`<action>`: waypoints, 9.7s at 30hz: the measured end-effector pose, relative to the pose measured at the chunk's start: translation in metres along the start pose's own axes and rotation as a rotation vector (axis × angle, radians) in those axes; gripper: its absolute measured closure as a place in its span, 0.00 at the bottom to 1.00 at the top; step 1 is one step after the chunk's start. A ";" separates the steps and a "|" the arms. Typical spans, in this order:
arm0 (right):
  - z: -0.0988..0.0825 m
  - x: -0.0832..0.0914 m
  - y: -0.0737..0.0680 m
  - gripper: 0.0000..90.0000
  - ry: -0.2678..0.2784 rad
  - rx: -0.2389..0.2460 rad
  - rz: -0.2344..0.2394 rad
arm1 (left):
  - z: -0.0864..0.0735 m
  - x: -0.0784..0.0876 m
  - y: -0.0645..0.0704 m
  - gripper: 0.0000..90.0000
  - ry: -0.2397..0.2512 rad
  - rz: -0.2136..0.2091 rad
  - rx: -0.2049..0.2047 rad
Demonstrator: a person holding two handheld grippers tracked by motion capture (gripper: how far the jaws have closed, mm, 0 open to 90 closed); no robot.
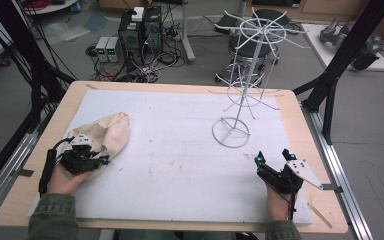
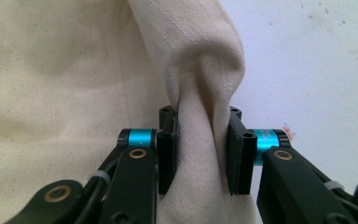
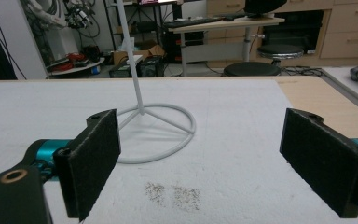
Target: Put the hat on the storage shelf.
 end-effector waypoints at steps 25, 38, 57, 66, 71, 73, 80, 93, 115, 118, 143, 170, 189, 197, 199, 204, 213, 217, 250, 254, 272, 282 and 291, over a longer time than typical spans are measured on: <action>0.000 -0.001 0.000 0.13 -0.003 -0.006 0.003 | 0.025 0.043 0.007 0.78 0.369 -0.151 0.019; 0.000 -0.001 -0.001 0.13 -0.003 -0.004 0.011 | 0.040 0.061 0.017 0.78 0.512 -0.180 -0.010; 0.000 0.000 0.000 0.13 -0.004 -0.004 0.011 | 0.064 0.094 0.047 0.78 0.684 -0.333 -0.056; -0.001 0.001 -0.001 0.13 -0.005 0.001 0.013 | 0.082 0.105 0.075 0.78 0.714 -0.338 -0.152; -0.001 0.002 0.000 0.13 -0.002 -0.002 0.009 | 0.092 0.109 0.091 0.78 0.709 -0.350 -0.212; 0.000 0.003 0.000 0.13 0.001 0.001 0.010 | 0.097 0.112 0.096 0.78 0.707 -0.352 -0.234; 0.000 0.003 0.000 0.13 0.002 0.000 0.010 | 0.118 0.120 0.109 0.78 0.746 -0.376 -0.267; 0.002 0.005 -0.001 0.13 0.017 -0.011 0.009 | 0.164 0.133 0.146 0.78 0.791 -0.422 -0.368; 0.001 0.004 0.000 0.13 0.006 -0.020 0.018 | 0.239 0.134 0.197 0.77 0.887 -0.547 -0.451; 0.001 0.003 -0.001 0.13 0.006 -0.022 0.018 | 0.250 0.133 0.202 0.77 0.890 -0.560 -0.462; 0.000 0.004 0.003 0.13 0.000 -0.026 0.012 | 0.314 0.096 0.227 0.77 0.930 -0.682 -0.509; 0.000 0.004 0.004 0.13 0.008 -0.017 0.010 | 0.277 0.023 0.191 0.76 0.874 -0.715 -0.404; 0.000 0.004 0.004 0.13 0.008 -0.021 0.009 | 0.249 -0.010 0.177 0.72 0.804 -0.725 -0.318; 0.000 0.004 0.004 0.13 0.009 -0.019 0.007 | 0.250 -0.002 0.168 0.42 0.813 -0.619 -0.288; 0.000 0.004 0.004 0.13 0.008 -0.016 0.004 | 0.249 0.001 0.165 0.33 0.820 -0.589 -0.284; 0.000 0.005 0.004 0.13 0.007 -0.015 0.006 | 0.243 0.014 0.157 0.27 0.864 -0.509 -0.290; 0.000 0.004 0.003 0.13 0.006 -0.014 0.007 | 0.224 0.029 0.143 0.27 0.872 -0.440 -0.272; 0.001 0.005 0.003 0.13 0.012 -0.013 0.006 | 0.214 0.032 0.139 0.28 0.859 -0.411 -0.266; -0.003 0.005 0.000 0.13 -0.007 -0.029 0.022 | 0.088 0.058 0.084 0.31 0.855 -0.273 -0.107; -0.002 0.006 -0.001 0.13 -0.008 -0.040 0.024 | 0.072 0.060 0.076 0.31 0.850 -0.244 -0.087; -0.004 0.007 -0.001 0.13 -0.010 -0.026 0.023 | 0.010 0.074 0.011 0.32 0.844 0.020 0.062; -0.004 0.007 -0.001 0.13 -0.011 -0.029 0.025 | -0.011 0.092 -0.010 0.32 0.865 0.222 0.119; -0.004 0.007 0.000 0.13 -0.013 -0.031 0.022 | -0.021 0.106 -0.013 0.31 0.888 0.393 0.147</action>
Point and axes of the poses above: each handheld gripper's, and its own axes: x roughly backward along the jaws, z roughly out of its top, y roughly to its right, the point moved 8 cm from there along -x, roughly forward along the jaws, and after that the axes turned 13 degrees about -z, right-handed, at the moved point
